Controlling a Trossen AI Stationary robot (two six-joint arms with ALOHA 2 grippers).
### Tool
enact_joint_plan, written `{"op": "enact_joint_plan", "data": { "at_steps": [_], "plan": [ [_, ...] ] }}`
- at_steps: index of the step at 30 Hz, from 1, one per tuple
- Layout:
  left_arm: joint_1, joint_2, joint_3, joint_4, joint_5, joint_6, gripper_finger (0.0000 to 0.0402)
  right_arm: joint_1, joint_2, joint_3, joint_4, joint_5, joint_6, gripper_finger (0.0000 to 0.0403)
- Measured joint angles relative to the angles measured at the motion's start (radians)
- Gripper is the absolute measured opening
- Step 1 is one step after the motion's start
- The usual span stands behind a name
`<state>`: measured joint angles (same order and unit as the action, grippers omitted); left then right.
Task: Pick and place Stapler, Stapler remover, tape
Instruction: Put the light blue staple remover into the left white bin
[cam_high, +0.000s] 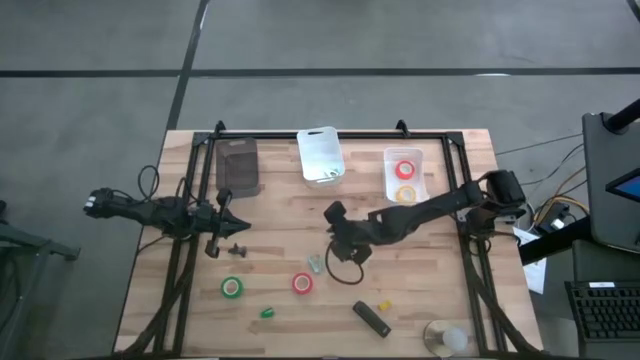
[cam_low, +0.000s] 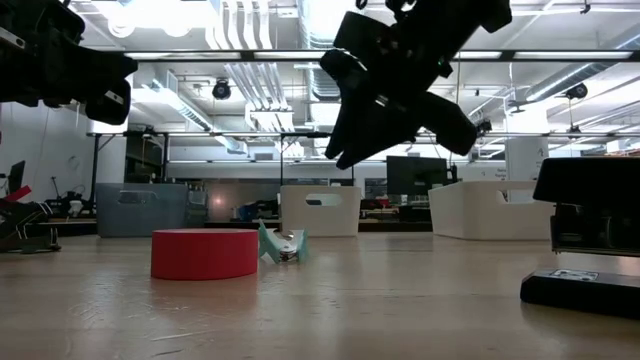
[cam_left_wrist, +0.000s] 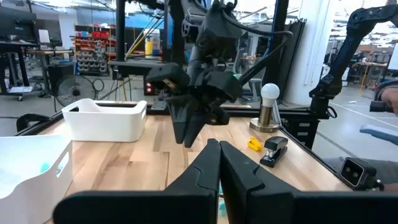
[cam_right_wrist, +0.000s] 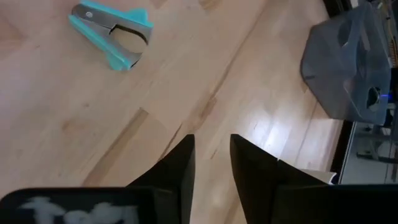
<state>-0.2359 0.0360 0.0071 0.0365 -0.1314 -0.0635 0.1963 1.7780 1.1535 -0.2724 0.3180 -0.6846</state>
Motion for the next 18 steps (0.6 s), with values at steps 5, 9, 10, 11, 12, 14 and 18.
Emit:
{"op": "enact_joint_plan", "data": {
  "at_steps": [5,9,10,11,12,14,18],
  "plan": [
    [0.000,0.000,0.000,0.000,0.000,0.000,0.0010,0.017,0.051,0.000,0.016,-0.042,-0.005,0.0110],
    [0.000,0.000,0.000,0.000,0.000,0.000,0.0010,0.035,0.098,0.002,0.047,-0.054,-0.020,0.0120],
    [0.000,0.000,0.000,0.000,0.000,0.000,0.0010,0.039,0.107,0.002,0.060,-0.053,-0.029,0.0121],
    [0.000,0.000,0.000,0.000,0.000,0.000,0.0010,0.043,0.113,0.003,0.075,-0.053,-0.032,0.0122],
    [0.000,0.000,0.000,0.000,0.000,0.000,0.0010,0.047,0.118,0.003,0.085,-0.053,-0.033,0.0123],
    [0.000,0.000,0.000,0.000,0.000,0.000,0.0010,0.054,0.123,0.003,0.103,-0.055,-0.032,0.0122],
    [0.000,0.000,0.000,0.000,0.000,0.000,0.0010,0.072,0.149,0.004,0.149,-0.061,-0.079,0.0116]
  ]
}}
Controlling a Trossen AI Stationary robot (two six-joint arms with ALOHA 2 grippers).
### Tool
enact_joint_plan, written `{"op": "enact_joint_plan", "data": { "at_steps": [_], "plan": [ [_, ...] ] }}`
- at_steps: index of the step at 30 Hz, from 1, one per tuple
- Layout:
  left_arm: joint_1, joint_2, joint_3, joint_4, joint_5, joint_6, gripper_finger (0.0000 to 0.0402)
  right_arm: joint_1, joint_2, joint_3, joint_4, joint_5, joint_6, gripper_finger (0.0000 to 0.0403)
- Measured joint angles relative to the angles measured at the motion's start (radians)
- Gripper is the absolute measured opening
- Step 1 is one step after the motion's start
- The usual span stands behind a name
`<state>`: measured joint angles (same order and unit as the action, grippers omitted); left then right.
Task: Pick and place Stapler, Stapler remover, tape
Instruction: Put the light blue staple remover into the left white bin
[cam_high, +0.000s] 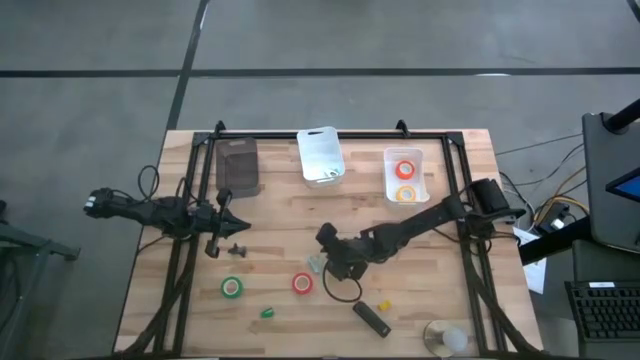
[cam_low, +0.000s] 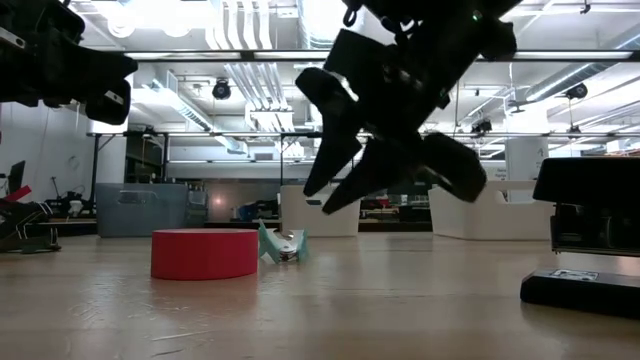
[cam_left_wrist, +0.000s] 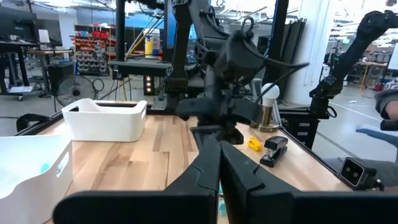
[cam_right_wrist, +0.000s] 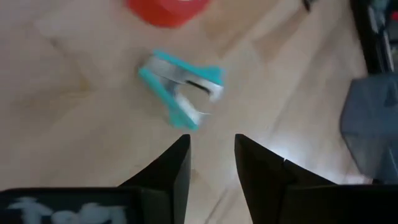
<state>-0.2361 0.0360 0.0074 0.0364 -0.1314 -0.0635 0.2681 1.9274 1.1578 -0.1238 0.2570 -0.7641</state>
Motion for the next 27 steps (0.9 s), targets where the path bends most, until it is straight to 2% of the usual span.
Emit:
{"op": "enact_joint_plan", "data": {
  "at_steps": [5,12,27],
  "plan": [
    [0.000,0.000,0.000,0.000,0.000,0.000,0.0010,0.030,0.052,0.006,0.033,0.005,-0.066,0.0110],
    [0.000,0.000,0.000,0.000,0.000,0.000,0.0010,0.050,0.104,0.058,0.033,0.089,-0.130,0.0099],
    [0.000,0.000,0.000,0.000,0.000,0.000,0.0010,0.044,0.105,0.062,0.006,0.112,-0.117,0.0051]
  ]
}}
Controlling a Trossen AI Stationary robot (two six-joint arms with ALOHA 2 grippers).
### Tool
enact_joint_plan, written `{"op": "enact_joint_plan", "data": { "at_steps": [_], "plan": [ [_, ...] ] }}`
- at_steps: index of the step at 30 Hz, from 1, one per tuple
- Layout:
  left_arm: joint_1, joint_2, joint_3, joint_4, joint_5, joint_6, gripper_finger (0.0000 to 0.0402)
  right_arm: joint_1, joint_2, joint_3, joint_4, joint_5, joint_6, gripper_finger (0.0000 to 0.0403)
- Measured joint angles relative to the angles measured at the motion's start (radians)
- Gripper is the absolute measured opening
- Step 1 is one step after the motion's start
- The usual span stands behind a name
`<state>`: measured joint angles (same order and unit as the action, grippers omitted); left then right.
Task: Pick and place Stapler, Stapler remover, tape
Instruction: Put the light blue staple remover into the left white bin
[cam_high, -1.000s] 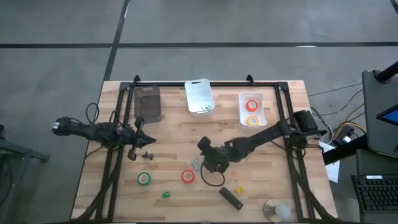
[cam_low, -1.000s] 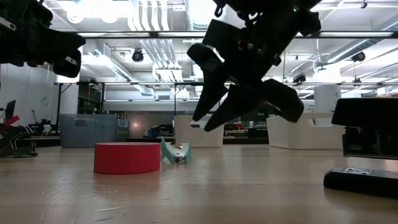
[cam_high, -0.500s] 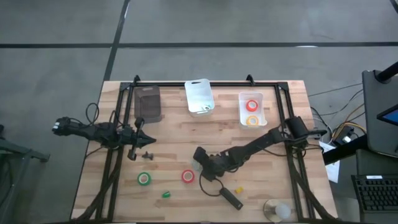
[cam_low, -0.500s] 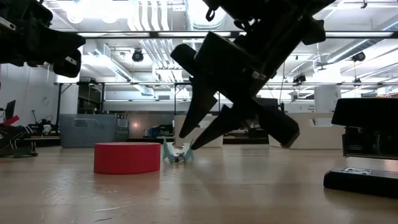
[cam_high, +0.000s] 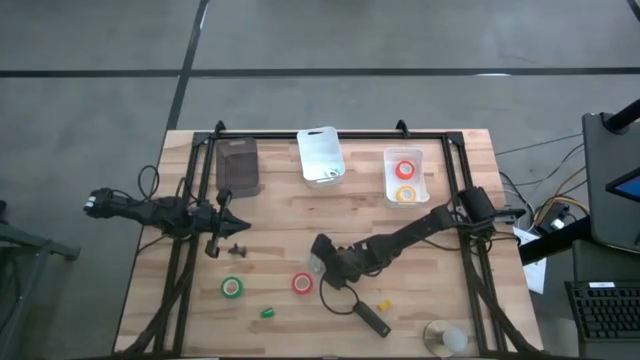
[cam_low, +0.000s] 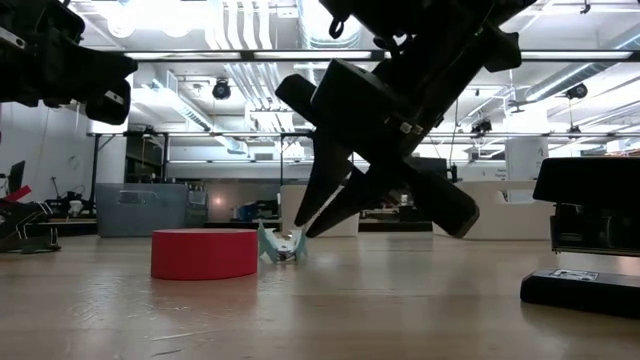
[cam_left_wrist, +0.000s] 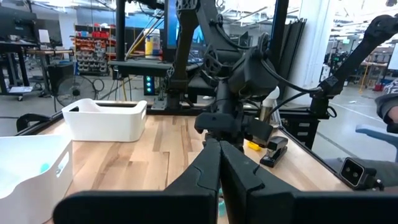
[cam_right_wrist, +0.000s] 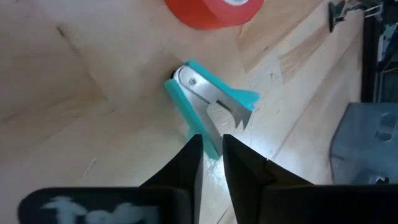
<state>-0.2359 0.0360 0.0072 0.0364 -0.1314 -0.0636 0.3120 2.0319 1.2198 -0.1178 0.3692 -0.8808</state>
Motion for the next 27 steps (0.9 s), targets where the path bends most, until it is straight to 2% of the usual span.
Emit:
{"op": "enact_joint_plan", "data": {
  "at_steps": [6,11,17,22,27],
  "plan": [
    [0.000,0.000,0.000,0.000,0.000,0.000,0.0010,-0.013,0.000,0.000,-0.011,0.001,0.049,0.0013],
    [0.000,0.000,0.000,0.000,0.000,0.000,0.0010,-0.011,-0.002,0.000,-0.011,0.003,0.071,0.0009],
    [0.000,0.000,0.000,0.000,0.000,0.000,0.0010,-0.022,-0.039,0.003,-0.012,0.146,0.107,0.0008],
    [0.000,0.000,0.000,0.000,0.000,0.000,0.0010,-0.091,-0.104,0.003,-0.022,0.171,0.242,0.0008],
    [0.000,0.000,0.000,0.000,0.000,0.000,0.0010,-0.207,-0.171,0.003,-0.010,0.184,0.402,0.0008]
  ]
}}
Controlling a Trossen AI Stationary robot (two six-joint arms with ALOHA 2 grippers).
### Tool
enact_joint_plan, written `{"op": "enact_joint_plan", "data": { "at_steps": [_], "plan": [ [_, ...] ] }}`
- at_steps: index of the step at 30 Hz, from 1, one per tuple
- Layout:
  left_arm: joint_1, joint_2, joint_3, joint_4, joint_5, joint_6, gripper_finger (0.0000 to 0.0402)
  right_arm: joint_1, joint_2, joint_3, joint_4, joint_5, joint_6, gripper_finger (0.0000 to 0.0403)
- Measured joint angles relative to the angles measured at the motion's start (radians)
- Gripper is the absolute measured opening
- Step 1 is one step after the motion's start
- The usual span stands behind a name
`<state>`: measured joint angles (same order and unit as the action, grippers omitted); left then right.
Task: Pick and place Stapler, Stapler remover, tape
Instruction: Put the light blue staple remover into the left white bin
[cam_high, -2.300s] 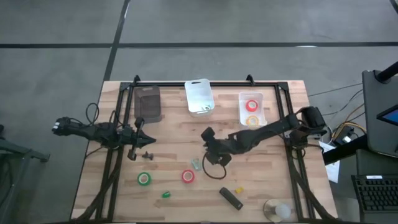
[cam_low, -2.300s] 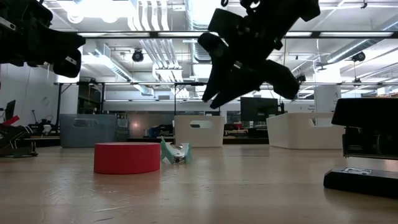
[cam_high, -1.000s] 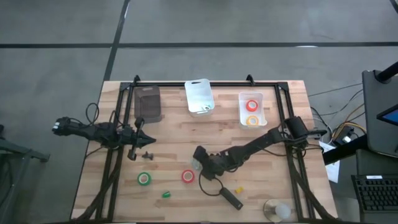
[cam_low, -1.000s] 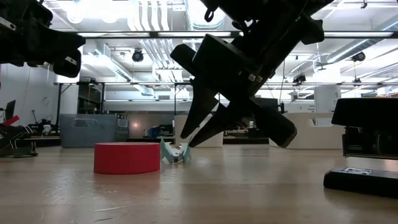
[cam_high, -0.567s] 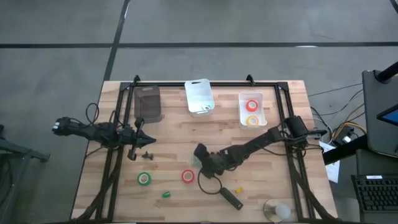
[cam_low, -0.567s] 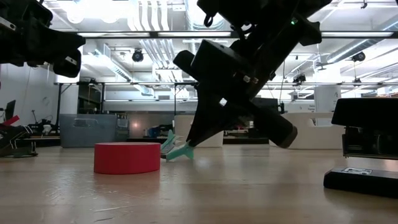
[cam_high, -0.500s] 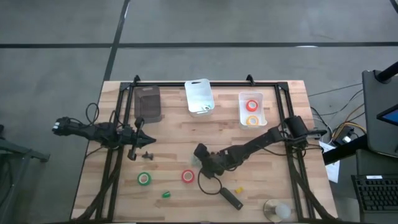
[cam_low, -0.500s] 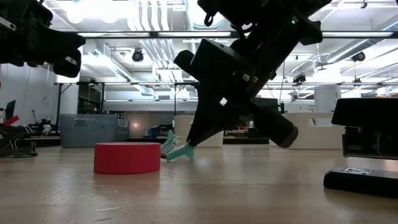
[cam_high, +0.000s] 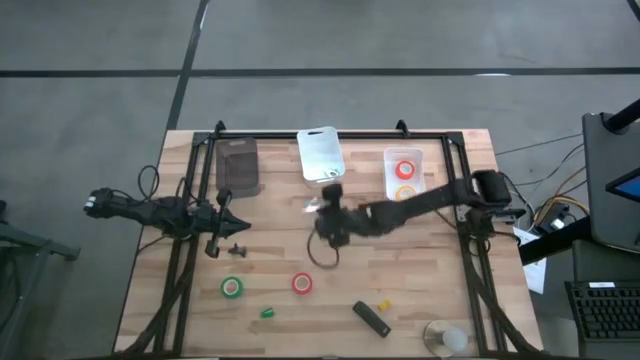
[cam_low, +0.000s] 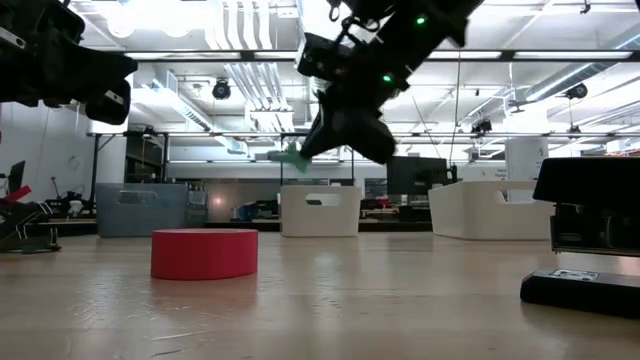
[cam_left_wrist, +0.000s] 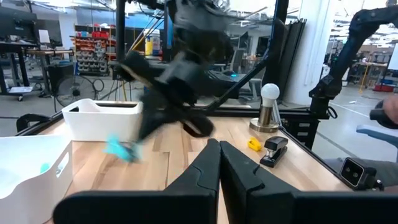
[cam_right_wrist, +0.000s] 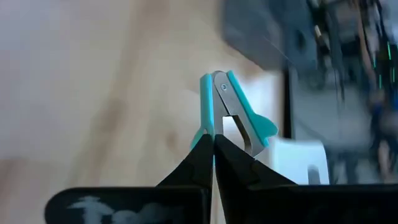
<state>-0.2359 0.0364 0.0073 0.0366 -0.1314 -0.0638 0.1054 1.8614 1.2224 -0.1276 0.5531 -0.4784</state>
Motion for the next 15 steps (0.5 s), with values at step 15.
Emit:
{"op": "enact_joint_plan", "data": {
  "at_steps": [15],
  "plan": [
    [0.000,0.000,0.000,0.000,0.000,0.000,0.0010,-0.376,-0.035,-0.001,0.008,-0.223,0.550,0.0008]
  ]
}}
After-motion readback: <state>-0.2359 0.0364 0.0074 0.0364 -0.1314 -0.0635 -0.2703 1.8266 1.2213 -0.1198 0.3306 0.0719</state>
